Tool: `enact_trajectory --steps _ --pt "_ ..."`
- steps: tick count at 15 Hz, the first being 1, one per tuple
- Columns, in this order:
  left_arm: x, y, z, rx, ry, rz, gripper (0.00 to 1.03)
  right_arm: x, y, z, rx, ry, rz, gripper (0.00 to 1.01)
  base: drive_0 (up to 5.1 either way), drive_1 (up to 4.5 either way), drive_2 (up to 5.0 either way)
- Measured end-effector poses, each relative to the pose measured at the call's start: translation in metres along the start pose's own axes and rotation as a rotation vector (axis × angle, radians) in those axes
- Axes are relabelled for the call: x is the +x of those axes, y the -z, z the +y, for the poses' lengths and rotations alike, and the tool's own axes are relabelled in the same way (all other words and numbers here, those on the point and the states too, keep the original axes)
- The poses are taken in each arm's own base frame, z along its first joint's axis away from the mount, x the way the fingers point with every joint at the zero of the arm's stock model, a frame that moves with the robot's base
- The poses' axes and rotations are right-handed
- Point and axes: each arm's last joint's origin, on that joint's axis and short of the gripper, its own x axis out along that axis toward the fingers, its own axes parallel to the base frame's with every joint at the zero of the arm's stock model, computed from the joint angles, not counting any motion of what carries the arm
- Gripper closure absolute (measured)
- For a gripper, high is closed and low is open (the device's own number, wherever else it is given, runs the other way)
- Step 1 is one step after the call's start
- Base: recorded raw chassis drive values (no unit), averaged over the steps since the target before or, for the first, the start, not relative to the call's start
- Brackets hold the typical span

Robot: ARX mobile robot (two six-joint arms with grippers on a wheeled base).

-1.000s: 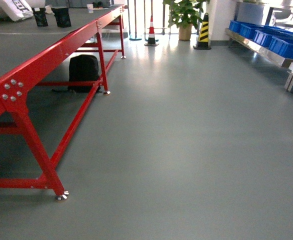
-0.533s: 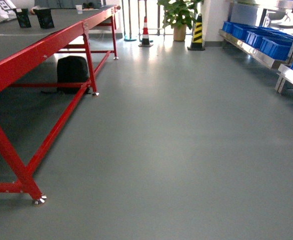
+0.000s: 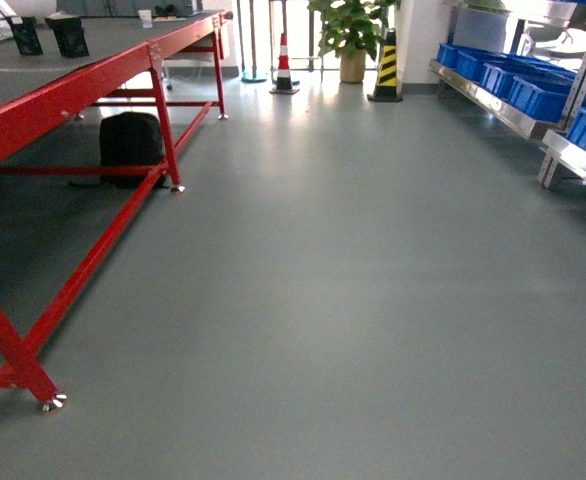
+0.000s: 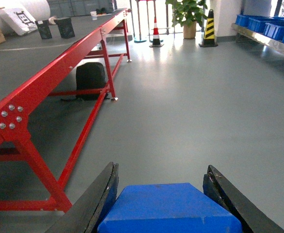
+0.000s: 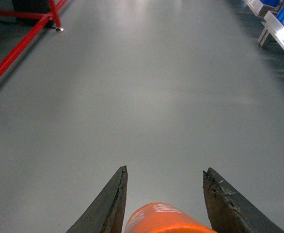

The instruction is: Sort blue parts and orange caps into right shelf containers

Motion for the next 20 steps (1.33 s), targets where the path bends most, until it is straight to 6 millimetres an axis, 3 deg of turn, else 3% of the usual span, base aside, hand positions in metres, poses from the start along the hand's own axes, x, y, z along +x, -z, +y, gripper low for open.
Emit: enact_trajectory --steps 2,20 --pt "0.0 0.0001 -0.0003 0.0 0.004 0.001 0.58 0.0 -0.0002 0.0 0.0 0.0 -0.002 0.59 4.1 -1.98 -2.0" --pt "-0.0003 -0.0009 -0.0001 -0.001 0.002 -0.005 0.58 -0.0002 -0.0004 0.0 0.0 0.0 -0.005 0.59 0.0 0.0 0.0"
